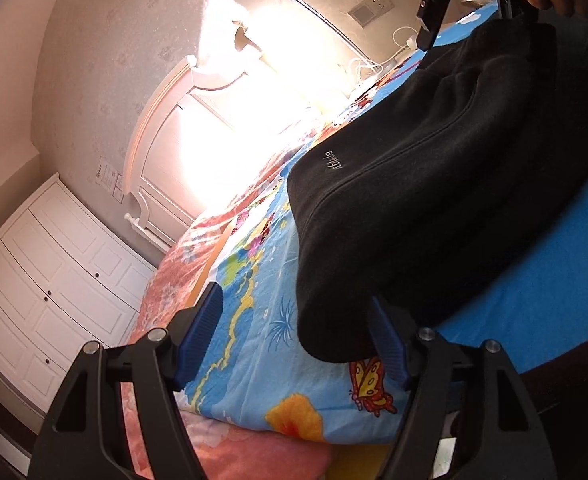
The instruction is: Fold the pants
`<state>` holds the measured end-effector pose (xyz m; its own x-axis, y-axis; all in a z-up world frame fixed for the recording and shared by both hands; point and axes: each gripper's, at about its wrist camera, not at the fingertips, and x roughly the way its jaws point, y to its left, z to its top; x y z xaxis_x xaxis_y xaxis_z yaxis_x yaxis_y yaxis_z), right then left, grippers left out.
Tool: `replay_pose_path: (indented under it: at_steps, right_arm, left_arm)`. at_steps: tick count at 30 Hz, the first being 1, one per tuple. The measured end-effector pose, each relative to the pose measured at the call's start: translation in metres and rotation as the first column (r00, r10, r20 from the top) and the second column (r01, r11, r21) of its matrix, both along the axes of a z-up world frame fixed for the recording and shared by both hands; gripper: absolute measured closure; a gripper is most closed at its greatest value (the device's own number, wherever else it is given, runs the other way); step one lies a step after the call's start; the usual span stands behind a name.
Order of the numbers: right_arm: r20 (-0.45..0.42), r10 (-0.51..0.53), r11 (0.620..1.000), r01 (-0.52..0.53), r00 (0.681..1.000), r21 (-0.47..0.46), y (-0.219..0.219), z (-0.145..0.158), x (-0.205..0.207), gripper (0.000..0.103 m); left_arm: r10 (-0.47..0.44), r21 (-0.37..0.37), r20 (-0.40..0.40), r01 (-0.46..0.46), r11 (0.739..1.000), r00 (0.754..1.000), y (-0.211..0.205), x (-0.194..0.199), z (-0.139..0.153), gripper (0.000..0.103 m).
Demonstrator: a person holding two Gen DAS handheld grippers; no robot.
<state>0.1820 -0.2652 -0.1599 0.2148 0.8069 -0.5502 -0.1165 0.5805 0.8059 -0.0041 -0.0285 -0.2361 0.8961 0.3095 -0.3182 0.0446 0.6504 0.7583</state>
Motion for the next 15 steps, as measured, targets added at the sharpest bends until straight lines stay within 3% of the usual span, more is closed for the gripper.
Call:
replay_pose_path:
  at_steps: [1,3,5,6,8,10,13,15]
  right_arm:
    - [-0.007,0.003,1.000,-0.003,1.000,-0.016,0.002,-0.002,0.001,0.040]
    - [-0.026,0.001,0.999,-0.002,1.000,-0.045,0.005,-0.007,0.002,0.068]
    - [-0.020,0.006,0.999,-0.007,1.000,-0.039,0.007,-0.005,0.001,0.074]
    - [-0.007,0.014,0.998,-0.015,1.000,-0.056,0.010,-0.002,0.001,0.076]
    - [0.026,0.050,0.996,-0.047,0.998,-0.080,0.024,0.006,0.000,0.078]
    - [0.045,0.081,0.992,-0.076,0.996,-0.101,0.039,0.007,0.000,0.078]
    - [0.058,0.081,0.990,-0.074,0.995,-0.123,0.044,0.000,0.000,0.078]
    - [0.043,0.073,0.992,-0.068,0.996,-0.104,0.038,-0.004,0.002,0.078]
  left_arm:
    - [0.009,0.047,0.001,-0.009,0.999,1.000,-0.002,0.005,-0.004,0.031]
    - [-0.005,0.124,0.023,0.002,0.992,1.000,-0.006,0.007,-0.009,0.030]
    - [0.004,0.208,0.054,-0.015,0.978,0.999,-0.007,0.009,-0.012,0.029]
    - [0.011,0.204,0.054,-0.022,0.979,0.999,-0.002,0.009,-0.010,0.029]
    - [0.045,0.041,0.009,-0.045,0.998,0.999,0.017,0.015,0.006,0.029]
    - [0.077,-0.102,-0.045,-0.081,0.991,0.996,0.038,0.022,0.015,0.027]
    - [0.086,-0.197,-0.072,-0.099,0.975,0.994,0.054,0.024,0.013,0.021]
    - [0.069,-0.185,-0.047,-0.076,0.980,0.997,0.051,0.017,0.013,0.022]
